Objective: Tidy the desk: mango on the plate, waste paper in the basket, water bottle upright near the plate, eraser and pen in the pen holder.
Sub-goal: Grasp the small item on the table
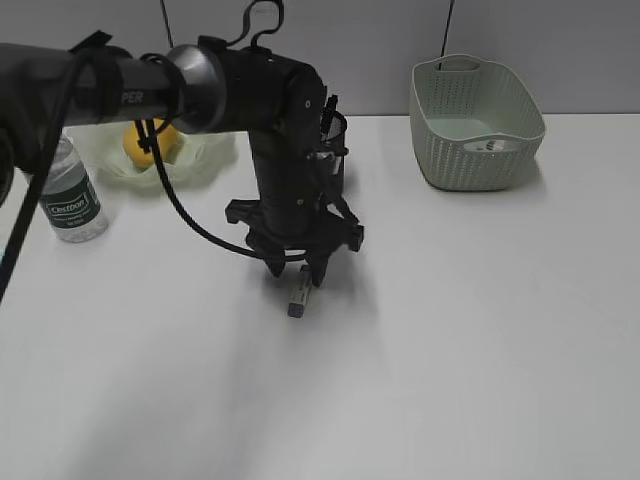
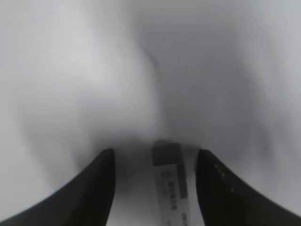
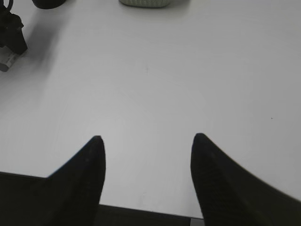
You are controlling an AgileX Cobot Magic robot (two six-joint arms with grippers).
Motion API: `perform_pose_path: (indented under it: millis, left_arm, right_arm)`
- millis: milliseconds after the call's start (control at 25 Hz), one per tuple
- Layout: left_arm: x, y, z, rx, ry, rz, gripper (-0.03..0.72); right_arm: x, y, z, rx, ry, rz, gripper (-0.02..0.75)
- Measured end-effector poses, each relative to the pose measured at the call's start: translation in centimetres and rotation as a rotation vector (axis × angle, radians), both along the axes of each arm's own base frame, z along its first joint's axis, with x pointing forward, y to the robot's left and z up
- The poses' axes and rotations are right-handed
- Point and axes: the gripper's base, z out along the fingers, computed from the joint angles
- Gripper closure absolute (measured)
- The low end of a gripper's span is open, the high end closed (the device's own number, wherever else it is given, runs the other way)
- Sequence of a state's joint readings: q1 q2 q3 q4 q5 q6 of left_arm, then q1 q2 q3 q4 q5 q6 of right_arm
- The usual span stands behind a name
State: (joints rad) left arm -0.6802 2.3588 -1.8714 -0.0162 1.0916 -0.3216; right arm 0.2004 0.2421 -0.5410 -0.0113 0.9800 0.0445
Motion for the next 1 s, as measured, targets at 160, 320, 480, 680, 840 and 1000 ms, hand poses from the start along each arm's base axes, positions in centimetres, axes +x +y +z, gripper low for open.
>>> perform_pose_path:
  millis: [160, 320, 480, 680, 840, 1000]
  left_arm:
    - [-0.2, -0.4, -0.5, 0.019, 0.009, -0.01, 0.27]
    - [-0.2, -0.4, -0.5, 0.037, 0.001, -0.023, 0.355]
    - [-0.3, -0.4, -0.5, 0.044, 0.003, -0.026, 0.468]
    - [-0.3, -0.4, -0.4, 0.048, 0.011, -0.025, 0.525]
    - [-0.2, -0.9, 0.5, 0.038, 0.009, -0.028, 0.531]
    - [1.0, -1.6, 3.6, 0.014, -0.077, -0.037, 0.531]
  right_arm:
    - [0.0, 0.0, 0.0, 0.0, 0.0, 0.0, 0.277]
    - [0.0, 0.0, 0.0, 0.0, 0.0, 0.0, 0.277]
    - [0.0, 0.0, 0.0, 0.0, 0.0, 0.0, 0.277]
    - [0.0, 0.0, 0.0, 0.0, 0.0, 0.0, 0.277]
    - [0.0, 0.0, 0.0, 0.0, 0.0, 0.0, 0.277]
    - [0.0, 0.0, 0.0, 0.0, 0.0, 0.0, 0.279]
